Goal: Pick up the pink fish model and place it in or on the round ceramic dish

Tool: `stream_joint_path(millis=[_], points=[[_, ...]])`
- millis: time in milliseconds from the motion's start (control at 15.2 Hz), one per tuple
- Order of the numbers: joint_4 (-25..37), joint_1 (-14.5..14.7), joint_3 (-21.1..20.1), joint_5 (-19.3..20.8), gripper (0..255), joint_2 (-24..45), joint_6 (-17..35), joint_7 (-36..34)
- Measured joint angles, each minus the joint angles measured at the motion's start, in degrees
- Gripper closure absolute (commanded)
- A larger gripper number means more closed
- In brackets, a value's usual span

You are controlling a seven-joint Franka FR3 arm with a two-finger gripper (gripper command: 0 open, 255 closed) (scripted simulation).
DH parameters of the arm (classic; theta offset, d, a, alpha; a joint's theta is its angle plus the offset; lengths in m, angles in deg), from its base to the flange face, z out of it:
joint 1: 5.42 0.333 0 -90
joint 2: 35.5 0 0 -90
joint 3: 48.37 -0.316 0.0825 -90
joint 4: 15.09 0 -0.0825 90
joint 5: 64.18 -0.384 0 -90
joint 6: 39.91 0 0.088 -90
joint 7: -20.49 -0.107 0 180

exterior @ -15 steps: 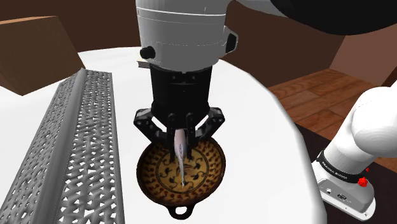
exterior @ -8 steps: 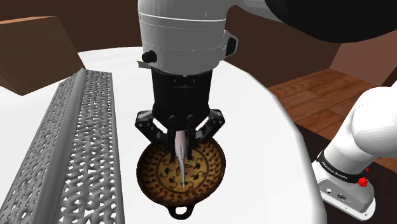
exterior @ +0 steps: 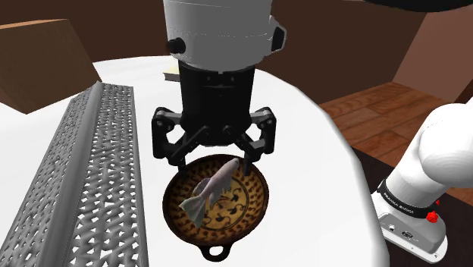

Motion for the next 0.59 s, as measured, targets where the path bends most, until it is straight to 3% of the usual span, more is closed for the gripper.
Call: stream_joint_path(millis=[198, 594], points=[[4.13, -0.16, 0.53, 0.2, 0, -0.11, -4.21, -0.27], [4.6, -0.15, 0.8, 0.06, 0, -0.35, -4.96, -0.12]])
